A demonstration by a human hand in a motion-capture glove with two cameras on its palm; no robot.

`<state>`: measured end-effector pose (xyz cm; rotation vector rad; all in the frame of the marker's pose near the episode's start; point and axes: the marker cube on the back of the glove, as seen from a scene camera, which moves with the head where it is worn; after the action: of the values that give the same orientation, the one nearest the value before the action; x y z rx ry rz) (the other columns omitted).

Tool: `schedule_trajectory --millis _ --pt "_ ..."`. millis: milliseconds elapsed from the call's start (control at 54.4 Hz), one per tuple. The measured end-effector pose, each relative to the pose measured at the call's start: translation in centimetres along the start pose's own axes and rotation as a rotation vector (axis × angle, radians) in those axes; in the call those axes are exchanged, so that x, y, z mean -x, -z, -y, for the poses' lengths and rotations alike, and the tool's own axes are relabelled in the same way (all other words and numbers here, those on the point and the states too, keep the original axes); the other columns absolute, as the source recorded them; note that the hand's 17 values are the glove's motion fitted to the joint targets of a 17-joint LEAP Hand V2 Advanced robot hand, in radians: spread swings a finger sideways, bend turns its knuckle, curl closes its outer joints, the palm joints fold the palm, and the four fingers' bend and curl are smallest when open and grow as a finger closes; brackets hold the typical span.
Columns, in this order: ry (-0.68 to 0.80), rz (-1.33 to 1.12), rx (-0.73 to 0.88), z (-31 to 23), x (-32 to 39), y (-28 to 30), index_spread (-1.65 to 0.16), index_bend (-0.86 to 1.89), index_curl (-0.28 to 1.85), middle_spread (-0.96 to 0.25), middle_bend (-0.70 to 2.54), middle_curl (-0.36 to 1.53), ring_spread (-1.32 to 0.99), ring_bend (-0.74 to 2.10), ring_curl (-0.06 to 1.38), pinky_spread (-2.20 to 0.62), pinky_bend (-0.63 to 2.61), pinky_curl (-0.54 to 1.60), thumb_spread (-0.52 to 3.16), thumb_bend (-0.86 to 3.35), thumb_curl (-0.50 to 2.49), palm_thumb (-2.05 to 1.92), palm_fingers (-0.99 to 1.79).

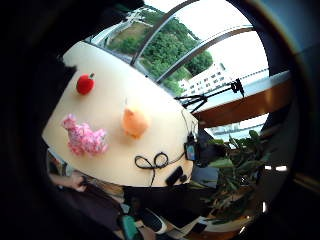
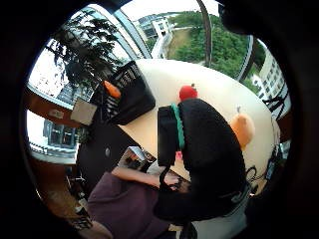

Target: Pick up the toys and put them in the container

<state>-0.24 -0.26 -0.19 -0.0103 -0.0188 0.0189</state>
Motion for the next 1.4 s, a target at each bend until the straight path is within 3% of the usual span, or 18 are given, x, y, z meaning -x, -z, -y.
schedule_trajectory --millis 110,239,478,625,772,883,956,1067,1177,1214,1287,1306,1324,1361,1398 --pt "0.003 0.025 0.049 1.0 1.4 0.9 -0.16 0.25 0.12 -0.07 0.14 0.04 -0.01 0.2 0.04 0.0 0.49 0.15 0.84 -0.02 0.02 -0.03 0.07" --pt "0.023 0.048 0.083 2.4 1.9 1.3 -0.21 0.23 0.17 -0.09 0.16 0.08 -0.01 0.22 0.07 0.0 0.53 0.2 1.15 -0.03 0.06 -0.05 0.01" --pt "0.064 0.125 0.16 6.0 2.6 0.2 -0.23 0.17 0.24 -0.09 0.16 0.14 -0.02 0.27 0.13 0.0 0.58 0.25 1.36 -0.04 0.1 -0.07 -0.05" --pt "-0.04 0.131 0.246 10.2 3.9 -2.1 -0.23 0.12 0.24 -0.09 0.16 0.17 -0.02 0.3 0.16 0.0 0.62 0.28 1.4 -0.04 0.12 -0.07 -0.09" --pt "0.097 0.051 0.317 13.3 3.4 -8.0 -0.24 0.09 0.22 -0.09 0.15 0.19 -0.02 0.33 0.18 0.01 0.7 0.31 1.4 -0.05 0.13 -0.07 -0.13" --pt "-0.076 0.096 0.466 15.5 5.8 -15.4 -0.25 0.08 0.21 -0.08 0.15 0.2 -0.01 0.36 0.2 0.02 0.78 0.34 1.4 -0.04 0.14 -0.06 -0.13" --pt "-0.005 -0.186 0.608 15.1 4.0 -21.1 -0.26 0.07 0.19 -0.08 0.13 0.2 -0.01 0.38 0.22 0.03 0.85 0.36 1.4 -0.02 0.16 -0.02 -0.14" --pt "-0.052 0.167 0.725 15.2 8.1 -25.6 -0.27 0.04 0.16 -0.04 0.09 0.19 0.0 0.4 0.23 0.03 1.05 0.41 1.39 0.01 0.21 0.05 -0.19" --pt "-0.04 0.042 0.747 14.5 7.3 -28.8 -0.27 0.05 0.14 -0.02 0.07 0.17 0.01 0.5 0.26 0.03 1.18 0.44 1.37 0.03 0.25 0.13 -0.17" --pt "-0.023 0.103 0.72 14.6 7.7 -28.8 -0.27 0.06 0.14 -0.01 0.11 0.17 0.02 0.48 0.26 0.03 1.19 0.44 1.36 0.02 0.25 0.12 -0.22" --pt "0.002 0.201 0.652 15.0 8.7 -28.7 -0.28 0.14 0.15 -0.01 0.14 0.17 -0.03 0.71 0.32 -0.06 1.21 0.44 1.38 0.09 0.3 0.28 0.08" --pt "0.001 0.195 0.644 15.0 8.7 -28.7 -0.28 0.09 0.14 0.0 0.1 0.16 -0.01 0.65 0.29 -0.02 1.24 0.44 1.36 0.07 0.29 0.24 -0.11" --pt "-0.002 0.172 0.638 15.0 8.5 -28.7 -0.28 0.14 0.16 -0.03 0.19 0.18 -0.1 0.87 0.38 -0.16 1.28 0.45 1.38 0.12 0.31 0.33 0.37" --pt "-0.007 0.082 0.627 15.0 7.8 -28.8 -0.28 0.13 0.12 -0.05 0.26 0.19 -0.16 0.95 0.34 -0.23 1.24 0.39 1.4 0.17 0.35 0.42 0.65" --pt "0.0 0.052 0.612 14.9 7.8 -28.8 -0.27 0.13 0.12 -0.07 0.3 0.22 -0.2 0.98 0.36 -0.28 1.22 0.38 1.38 0.19 0.37 0.47 0.69"
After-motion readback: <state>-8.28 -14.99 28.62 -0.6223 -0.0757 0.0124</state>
